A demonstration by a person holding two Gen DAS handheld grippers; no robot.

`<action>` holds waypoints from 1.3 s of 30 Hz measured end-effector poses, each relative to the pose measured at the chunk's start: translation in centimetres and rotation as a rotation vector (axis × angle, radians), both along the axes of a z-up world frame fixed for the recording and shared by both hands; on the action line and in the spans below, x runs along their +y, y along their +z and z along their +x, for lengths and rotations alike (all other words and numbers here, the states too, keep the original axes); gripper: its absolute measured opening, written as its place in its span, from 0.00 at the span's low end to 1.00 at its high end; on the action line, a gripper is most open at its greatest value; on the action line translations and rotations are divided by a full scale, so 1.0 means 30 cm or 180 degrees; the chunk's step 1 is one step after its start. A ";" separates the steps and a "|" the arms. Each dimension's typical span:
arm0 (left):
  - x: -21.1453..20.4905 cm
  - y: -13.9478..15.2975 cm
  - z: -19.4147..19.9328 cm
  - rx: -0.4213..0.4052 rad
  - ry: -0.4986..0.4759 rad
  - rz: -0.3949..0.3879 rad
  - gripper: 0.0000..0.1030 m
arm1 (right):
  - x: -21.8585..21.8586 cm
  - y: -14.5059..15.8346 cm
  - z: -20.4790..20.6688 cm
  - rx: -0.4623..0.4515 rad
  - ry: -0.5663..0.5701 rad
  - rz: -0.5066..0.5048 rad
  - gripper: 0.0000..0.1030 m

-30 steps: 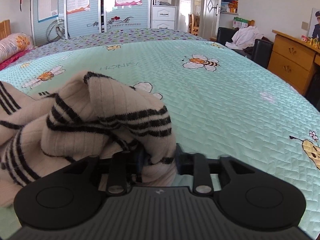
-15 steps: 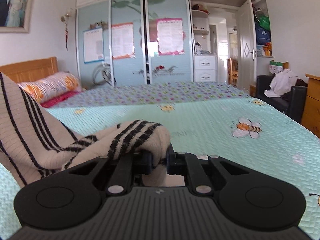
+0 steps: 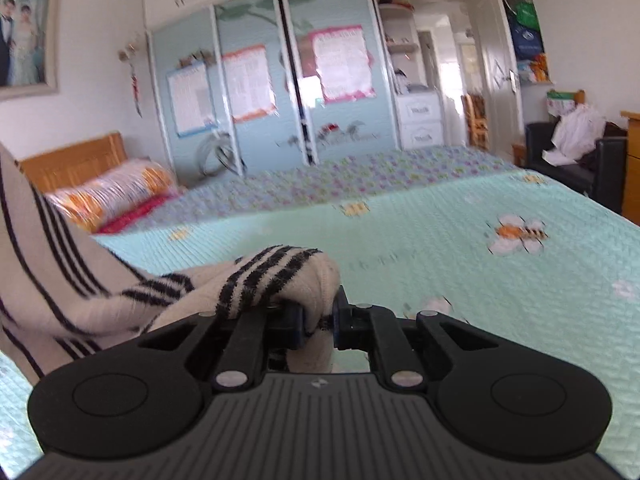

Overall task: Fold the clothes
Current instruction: 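Lower the sweater onto the quilt with the right gripper opening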

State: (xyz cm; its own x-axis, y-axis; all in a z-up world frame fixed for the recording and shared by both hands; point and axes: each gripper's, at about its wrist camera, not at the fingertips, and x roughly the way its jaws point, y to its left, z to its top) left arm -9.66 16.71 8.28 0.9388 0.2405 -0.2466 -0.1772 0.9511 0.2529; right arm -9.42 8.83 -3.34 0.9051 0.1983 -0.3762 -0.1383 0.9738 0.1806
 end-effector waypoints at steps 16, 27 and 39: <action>0.305 -0.445 0.083 0.0946 0.0564 -0.0911 0.43 | -0.074 -0.108 -0.125 0.0476 -0.0341 -0.0546 0.46; 0.325 -0.472 -0.033 0.0988 0.0466 -0.1371 0.50 | 0.468 -0.264 -0.269 -0.0313 0.1425 -0.2484 0.76; 0.352 -0.537 -0.134 0.1086 0.0438 -0.1651 0.57 | 0.487 -0.349 -0.171 0.0113 0.1509 -0.2562 0.68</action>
State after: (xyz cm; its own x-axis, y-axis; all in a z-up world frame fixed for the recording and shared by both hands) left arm -13.70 27.28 -7.83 0.7559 0.1223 -0.6431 -0.2972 0.9394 -0.1708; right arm -14.54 23.43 -13.81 0.7817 0.2117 -0.5867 -0.5605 0.6509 -0.5119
